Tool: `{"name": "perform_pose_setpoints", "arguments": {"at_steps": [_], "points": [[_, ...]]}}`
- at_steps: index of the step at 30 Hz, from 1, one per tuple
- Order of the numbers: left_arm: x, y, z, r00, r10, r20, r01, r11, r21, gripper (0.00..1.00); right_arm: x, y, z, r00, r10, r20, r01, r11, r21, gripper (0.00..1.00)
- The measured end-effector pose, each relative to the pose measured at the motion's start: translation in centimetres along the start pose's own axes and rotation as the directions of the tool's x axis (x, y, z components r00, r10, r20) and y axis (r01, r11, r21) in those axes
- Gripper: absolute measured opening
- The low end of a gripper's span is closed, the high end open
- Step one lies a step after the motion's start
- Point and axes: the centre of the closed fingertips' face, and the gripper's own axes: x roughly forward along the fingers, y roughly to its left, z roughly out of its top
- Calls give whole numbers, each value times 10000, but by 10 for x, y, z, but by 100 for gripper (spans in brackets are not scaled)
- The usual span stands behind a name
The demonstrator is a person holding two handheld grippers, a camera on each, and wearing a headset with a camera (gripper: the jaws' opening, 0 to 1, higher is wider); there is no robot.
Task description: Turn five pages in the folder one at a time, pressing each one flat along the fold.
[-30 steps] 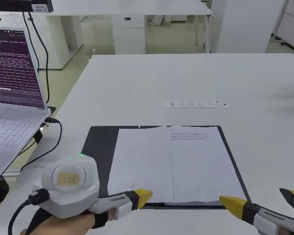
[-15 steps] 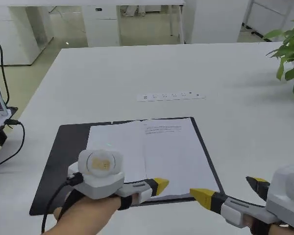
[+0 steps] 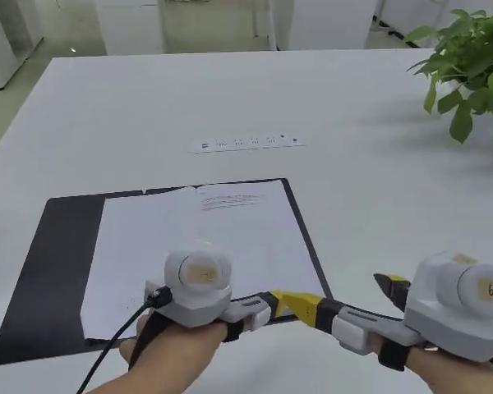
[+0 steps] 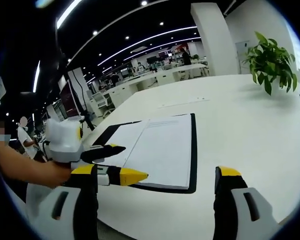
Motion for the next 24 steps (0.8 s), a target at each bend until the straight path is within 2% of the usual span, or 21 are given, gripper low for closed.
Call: {"name": "perform_pose_setpoints", "arguments": {"at_steps": [5, 7, 12, 18, 20, 21, 23, 24], "points": [[18, -2, -5, 9999, 167, 22, -167, 9999, 44, 85, 2, -7, -2, 10000, -13, -47, 13, 10000, 98, 97], [24, -4, -3, 9996, 191, 195, -192, 9998, 43, 84, 3, -9, -3, 10000, -11, -64, 12, 9999, 169, 97], [34, -9, 1, 9980, 252, 580, -282, 9983, 508, 79, 4, -15, -4, 10000, -63, 4, 63, 9993, 375, 97], [42, -12, -6, 9973, 436, 597, -477, 9964, 694, 77, 6, -18, -9, 9998, -111, -135, 118, 9986, 519, 97], [45, -9, -13, 9963, 734, 449, -767, 9942, 750, 76, 6, -18, -9, 9999, -104, -135, 111, 9985, 542, 97], [45, -5, -20, 9953, 942, 238, -958, 9923, 784, 75, 6, -19, -10, 9998, -106, -157, 115, 9984, 547, 96], [45, -7, -20, 9940, 915, 594, -990, 9853, 1391, 74, 7, -20, -10, 9998, -99, -174, 108, 9984, 557, 96], [45, -7, -21, 9935, 929, 655, -1001, 9881, 1170, 75, 7, -20, -10, 9998, -102, -184, 112, 9983, 566, 96]]}}
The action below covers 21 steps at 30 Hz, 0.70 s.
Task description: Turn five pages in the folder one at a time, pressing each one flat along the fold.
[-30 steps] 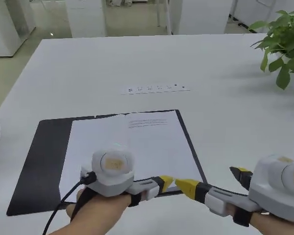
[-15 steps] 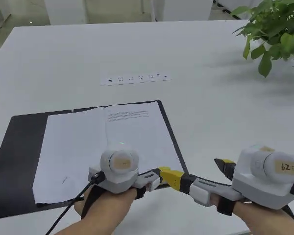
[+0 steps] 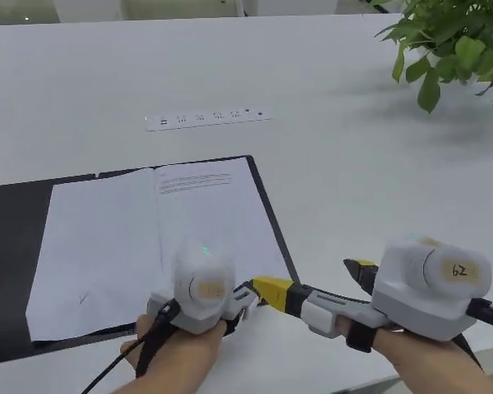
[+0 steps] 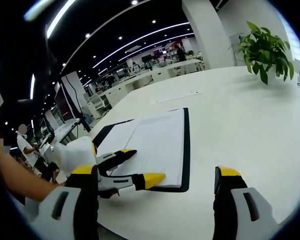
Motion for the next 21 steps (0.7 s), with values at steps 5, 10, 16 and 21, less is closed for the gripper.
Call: {"name": "perform_pose_setpoints", "arguments": {"at_steps": [5, 10, 16, 21], "points": [[0, 1, -1, 9991, 77, 406, -82, 9999, 113, 75, 1, -2, -1, 10000, -7, -68, 7, 10000, 55, 96], [-1, 3, -2, 9968, -33, 801, 25, 10000, 97, 74, 3, -2, -4, 9999, 43, -151, -42, 10000, 52, 96], [-5, 6, -3, 9935, -139, 1129, 134, 9999, 49, 65, 6, -2, -7, 9996, 78, -266, -76, 9999, 82, 96], [-5, 2, -2, 9912, -292, 1293, 286, 9996, 67, 55, 7, -1, -9, 9994, 94, -330, -92, 9999, 83, 96]]}}
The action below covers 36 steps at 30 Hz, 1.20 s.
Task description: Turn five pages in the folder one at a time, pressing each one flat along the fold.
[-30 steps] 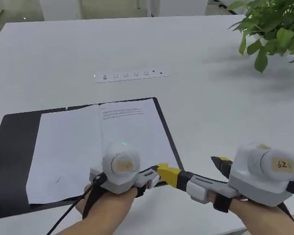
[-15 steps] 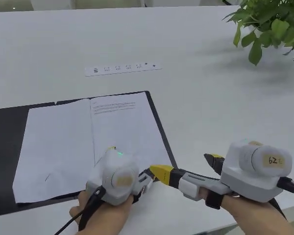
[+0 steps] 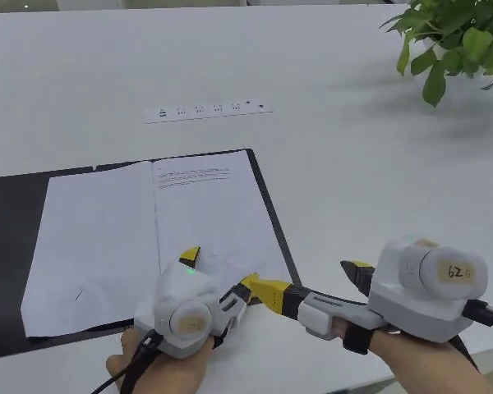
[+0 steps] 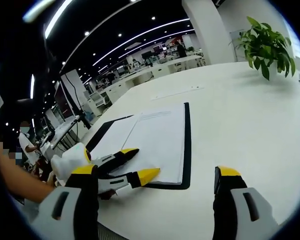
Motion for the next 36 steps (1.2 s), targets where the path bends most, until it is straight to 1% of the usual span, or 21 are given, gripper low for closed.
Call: {"name": "perform_pose_setpoints", "arguments": {"at_steps": [2, 4, 5, 7, 9, 12, 14, 17, 18, 21, 22, 23, 27, 29, 33, 34, 35, 36], "points": [[0, 0, 0, 10000, 17, 49, -17, 10000, -90, 53, 0, 0, 0, 10000, 2, -20, -2, 10000, -17, 96], [0, 2, 0, 9999, 145, 88, -143, 9996, -241, 48, 1, 0, 0, 10000, 0, -32, 0, 10000, 13, 96], [0, 4, 0, 9998, 177, 127, -175, 9996, -210, 47, 1, 0, 0, 10000, 2, -37, -2, 10000, 19, 96], [0, 3, 0, 9998, 152, 148, -149, 9997, -201, 46, 1, 0, -1, 10000, -5, -42, 5, 10000, -8, 96], [-1, 2, 1, 9998, 136, 139, -132, 9996, -242, 41, 2, 1, -2, 10000, 6, -74, -6, 10000, 8, 96], [-1, 2, 1, 9997, 202, 147, -197, 9991, -371, 38, 3, 3, -2, 9999, 41, -117, -41, 10000, -20, 96], [-1, 6, 1, 9994, 335, 96, -329, 9979, -558, 31, 4, 3, -3, 9999, 56, -135, -57, 10000, -40, 96], [0, 9, 1, 9995, 313, 35, -310, 9983, -503, 25, 5, 4, -3, 9998, 78, -158, -79, 10000, -54, 96], [1, 9, 2, 9995, 323, -17, -324, 9975, -626, 23, 5, 4, -3, 9998, 90, -151, -91, 9999, -51, 96], [1, 18, 1, 9975, 692, -150, -703, 9929, -956, 14, 6, 5, -3, 9998, 113, -174, -113, 9999, -26, 96], [2, 18, 1, 9981, 607, -133, -617, 9943, -871, 12, 7, 6, -3, 9998, 136, -169, -136, 9999, -23, 96], [2, 17, 1, 9982, 583, -156, -593, 9952, -783, 12, 7, 7, -3, 9998, 140, -167, -140, 9999, -33, 96], [4, 16, 1, 9984, 506, -254, -527, 9946, -891, 8, 8, 8, -6, 9996, 173, -242, -173, 9998, -23, 96], [4, 16, 1, 9981, 558, -263, -587, 9899, -1289, 7, 8, 9, -6, 9995, 196, -237, -197, 9998, -23, 96], [5, 18, 1, 9980, 530, -357, -585, 9825, -1767, 6, 9, 12, -6, 9992, 302, -244, -302, 9995, -11, 96], [5, 19, 1, 9979, 521, -373, -583, 9798, -1912, 5, 10, 15, -5, 9989, 432, -197, -430, 9990, 91, 95], [5, 19, 1, 9980, 505, -381, -569, 9799, -1910, 5, 11, 18, -4, 9984, 535, -188, -530, 9983, 252, 93], [5, 19, 2, 9981, 472, -388, -540, 9781, -2012, 5, 12, 22, -4, 9974, 697, -200, -687, 9965, 484, 90]]}}
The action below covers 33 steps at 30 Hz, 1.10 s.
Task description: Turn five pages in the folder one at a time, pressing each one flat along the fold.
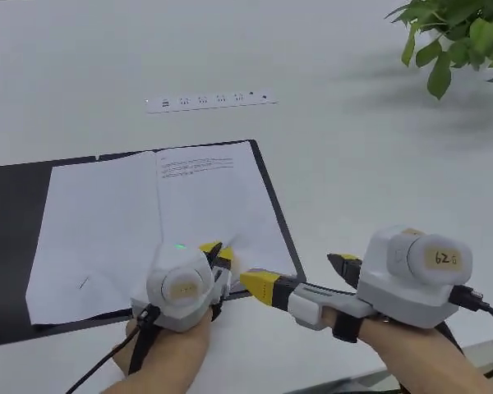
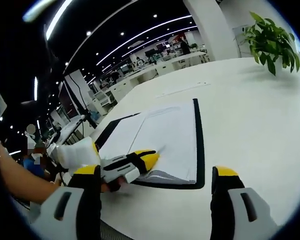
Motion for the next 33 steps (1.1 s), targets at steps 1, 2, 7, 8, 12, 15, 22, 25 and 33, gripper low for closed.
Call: {"name": "perform_pose_setpoints", "arguments": {"at_steps": [1, 2, 7, 8, 12, 15, 22, 25, 33], "points": [[-1, -1, 0, 10000, -28, 10, 28, 10000, 53, 5, 4, 17, 0, 9975, 706, 63, -705, 9785, 1938, 90], [-1, -1, 0, 10000, -47, 27, 47, 10000, 55, 5, 5, 19, -1, 9972, 746, 79, -742, 9646, 2532, 72], [-2, -2, 0, 10000, -89, 34, 89, 9999, 118, 5, 17, 21, -4, 9950, 953, 288, -980, 8875, 4503, 53], [-2, -1, 0, 9999, -92, 49, 91, 9999, 98, 5, 21, 22, -5, 9943, 1025, 301, -1042, 8695, 4829, 51], [-2, -2, 0, 9999, -91, 66, 90, 9999, 97, 5, 34, 20, -11, 9947, 999, 225, -970, 8484, 5203, 47], [-2, -2, 0, 9999, -92, 67, 91, 9999, 73, 5, 43, 17, -16, 9959, 896, 148, -822, 8198, 5667, 45], [-2, -2, 0, 9999, -146, 41, 145, 9999, 73, 5, 56, -6, -24, 9997, -246, 95, 133, 7831, 6218, 32], [-2, -2, 0, 9999, -165, 23, 165, 9998, 71, 5, 57, -16, -27, 9970, -766, 86, 538, 7716, 6338, 23], [-2, -1, 0, 9999, -167, -18, 167, 9999, 15, 6, 60, -26, -30, 9904, -1375, 149, 915, 7322, 6749, 0]]}}
